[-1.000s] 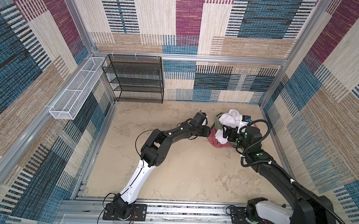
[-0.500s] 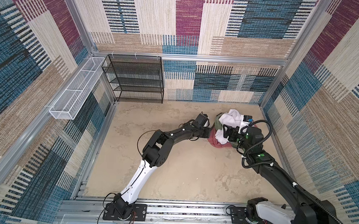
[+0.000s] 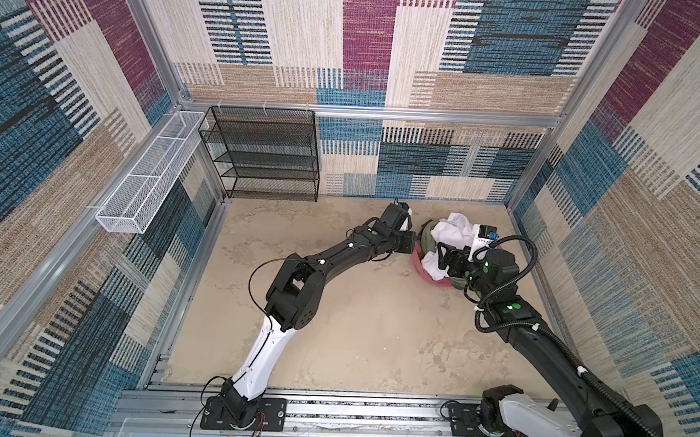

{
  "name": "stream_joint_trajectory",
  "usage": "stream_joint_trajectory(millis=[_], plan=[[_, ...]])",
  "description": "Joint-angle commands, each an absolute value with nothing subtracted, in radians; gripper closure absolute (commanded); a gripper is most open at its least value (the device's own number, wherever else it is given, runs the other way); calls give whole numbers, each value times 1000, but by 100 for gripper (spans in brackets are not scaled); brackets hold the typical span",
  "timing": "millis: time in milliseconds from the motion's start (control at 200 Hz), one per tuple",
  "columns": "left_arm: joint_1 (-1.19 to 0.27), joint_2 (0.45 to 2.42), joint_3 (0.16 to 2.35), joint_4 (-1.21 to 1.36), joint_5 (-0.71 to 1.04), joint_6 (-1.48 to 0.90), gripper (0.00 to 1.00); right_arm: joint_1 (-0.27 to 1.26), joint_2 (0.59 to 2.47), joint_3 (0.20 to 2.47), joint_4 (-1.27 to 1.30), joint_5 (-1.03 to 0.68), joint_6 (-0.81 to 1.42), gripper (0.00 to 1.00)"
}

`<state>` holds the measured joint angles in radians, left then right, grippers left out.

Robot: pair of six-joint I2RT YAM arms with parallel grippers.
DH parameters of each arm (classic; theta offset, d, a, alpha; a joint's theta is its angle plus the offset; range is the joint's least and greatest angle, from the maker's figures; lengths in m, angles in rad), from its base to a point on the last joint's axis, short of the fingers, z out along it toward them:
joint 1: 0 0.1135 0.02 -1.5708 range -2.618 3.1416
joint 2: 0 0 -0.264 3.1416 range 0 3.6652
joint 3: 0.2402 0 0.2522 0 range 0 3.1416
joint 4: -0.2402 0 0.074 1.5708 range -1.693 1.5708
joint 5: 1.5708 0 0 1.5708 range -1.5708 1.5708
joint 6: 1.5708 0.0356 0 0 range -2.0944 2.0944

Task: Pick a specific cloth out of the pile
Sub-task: 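Lift the pink shirt with the left gripper, pulling it out of the pile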

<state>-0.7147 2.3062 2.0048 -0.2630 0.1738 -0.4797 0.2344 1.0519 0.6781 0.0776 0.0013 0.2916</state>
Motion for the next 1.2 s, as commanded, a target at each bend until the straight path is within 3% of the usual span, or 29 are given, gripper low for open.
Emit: stream_joint_trajectory(millis=[0, 466, 871, 1197], plan=[[-716, 2291, 2071, -293, 215, -447, 100, 234, 1034, 675, 68, 21, 285, 12], [-719, 2326, 2397, -409, 278, -449, 100, 234, 1048, 742, 1, 14, 275, 11], [-722, 2360, 2544, -413, 322, -482, 100, 234, 1037, 761, -41, 40, 286, 10], [-724, 2344, 2543, -342, 361, -523, 100, 234, 1002, 780, -72, 44, 299, 10]])
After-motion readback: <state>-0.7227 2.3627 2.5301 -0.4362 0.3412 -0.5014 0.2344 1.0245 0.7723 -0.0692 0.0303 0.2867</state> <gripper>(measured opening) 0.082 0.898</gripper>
